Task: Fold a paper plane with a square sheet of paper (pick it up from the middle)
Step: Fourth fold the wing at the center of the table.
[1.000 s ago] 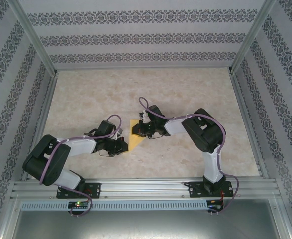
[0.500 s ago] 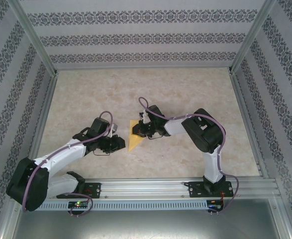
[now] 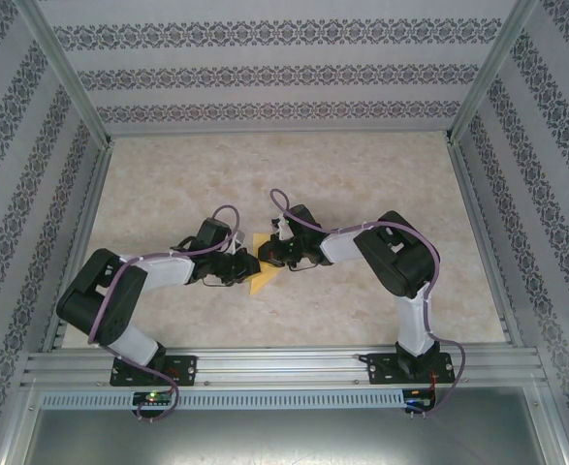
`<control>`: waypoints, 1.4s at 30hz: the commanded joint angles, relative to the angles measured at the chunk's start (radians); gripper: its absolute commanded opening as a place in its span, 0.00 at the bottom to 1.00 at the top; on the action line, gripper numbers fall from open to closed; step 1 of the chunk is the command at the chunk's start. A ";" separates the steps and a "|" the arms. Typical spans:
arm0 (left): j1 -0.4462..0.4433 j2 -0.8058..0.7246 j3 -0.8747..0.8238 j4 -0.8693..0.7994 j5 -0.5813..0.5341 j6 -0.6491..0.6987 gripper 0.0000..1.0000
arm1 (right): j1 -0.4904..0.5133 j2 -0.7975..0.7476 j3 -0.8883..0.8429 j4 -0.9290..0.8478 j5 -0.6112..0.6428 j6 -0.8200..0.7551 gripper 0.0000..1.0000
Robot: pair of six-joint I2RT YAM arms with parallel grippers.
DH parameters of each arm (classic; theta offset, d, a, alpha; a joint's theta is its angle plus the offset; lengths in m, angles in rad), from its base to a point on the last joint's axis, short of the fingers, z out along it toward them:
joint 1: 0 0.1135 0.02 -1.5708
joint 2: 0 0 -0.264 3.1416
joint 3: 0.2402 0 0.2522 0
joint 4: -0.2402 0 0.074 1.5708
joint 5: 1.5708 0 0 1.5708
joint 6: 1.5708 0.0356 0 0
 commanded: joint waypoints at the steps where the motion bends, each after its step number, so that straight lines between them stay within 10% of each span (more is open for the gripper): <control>1: 0.015 0.027 -0.013 0.030 -0.004 0.001 0.16 | -0.003 0.038 -0.034 -0.068 0.076 -0.015 0.05; 25: 0.015 -0.287 -0.022 -0.293 -0.100 0.101 0.14 | -0.006 0.033 -0.035 -0.080 0.083 -0.018 0.05; 42: 0.012 -0.027 -0.053 0.073 0.106 -0.013 0.14 | -0.003 0.040 -0.034 -0.076 0.081 -0.016 0.05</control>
